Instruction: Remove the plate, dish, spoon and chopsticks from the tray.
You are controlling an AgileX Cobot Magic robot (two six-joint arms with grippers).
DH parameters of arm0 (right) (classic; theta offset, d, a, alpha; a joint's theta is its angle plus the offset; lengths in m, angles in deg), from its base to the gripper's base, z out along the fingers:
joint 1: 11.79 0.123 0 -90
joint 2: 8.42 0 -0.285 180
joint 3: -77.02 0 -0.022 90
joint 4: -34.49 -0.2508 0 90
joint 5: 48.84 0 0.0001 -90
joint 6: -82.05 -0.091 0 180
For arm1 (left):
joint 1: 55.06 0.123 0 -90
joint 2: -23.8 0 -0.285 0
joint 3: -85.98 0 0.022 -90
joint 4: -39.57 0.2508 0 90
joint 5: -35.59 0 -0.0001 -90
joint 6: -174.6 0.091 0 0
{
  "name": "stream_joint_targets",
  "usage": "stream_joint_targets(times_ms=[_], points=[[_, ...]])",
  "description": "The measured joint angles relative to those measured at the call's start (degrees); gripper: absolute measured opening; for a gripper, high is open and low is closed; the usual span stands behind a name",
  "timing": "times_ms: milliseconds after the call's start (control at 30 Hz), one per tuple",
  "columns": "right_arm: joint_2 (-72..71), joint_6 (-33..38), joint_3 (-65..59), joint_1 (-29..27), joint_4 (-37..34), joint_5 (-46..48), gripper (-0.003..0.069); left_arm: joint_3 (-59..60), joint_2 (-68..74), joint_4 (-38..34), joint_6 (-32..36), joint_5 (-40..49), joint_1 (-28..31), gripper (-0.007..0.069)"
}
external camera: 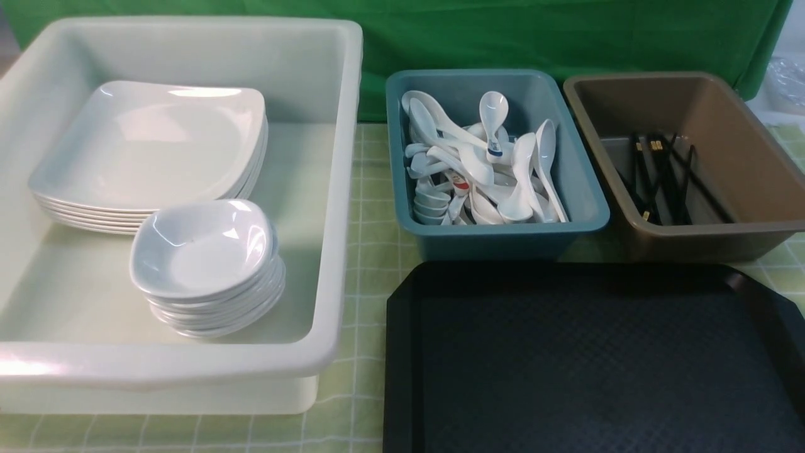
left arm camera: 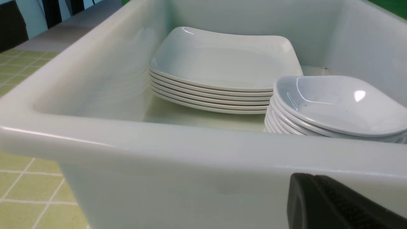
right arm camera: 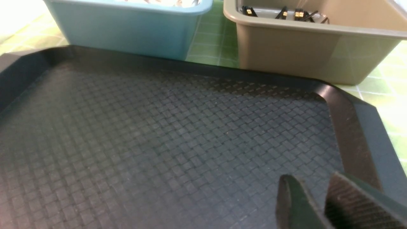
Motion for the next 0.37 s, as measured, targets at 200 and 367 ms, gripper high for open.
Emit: stream_joint_targets(times_ms=[200, 367], points=[[0.0, 0.0, 0.0, 0.0, 0.0, 0.0, 0.0216, 0.0, 0.0, 0.0, 0.0, 0.0, 0.0, 0.0011], [0.0, 0.0, 0.0, 0.0, 0.0, 0.0, 0.0227, 0.0, 0.0, 0.0, 0.0, 0.0, 0.0, 0.0011]])
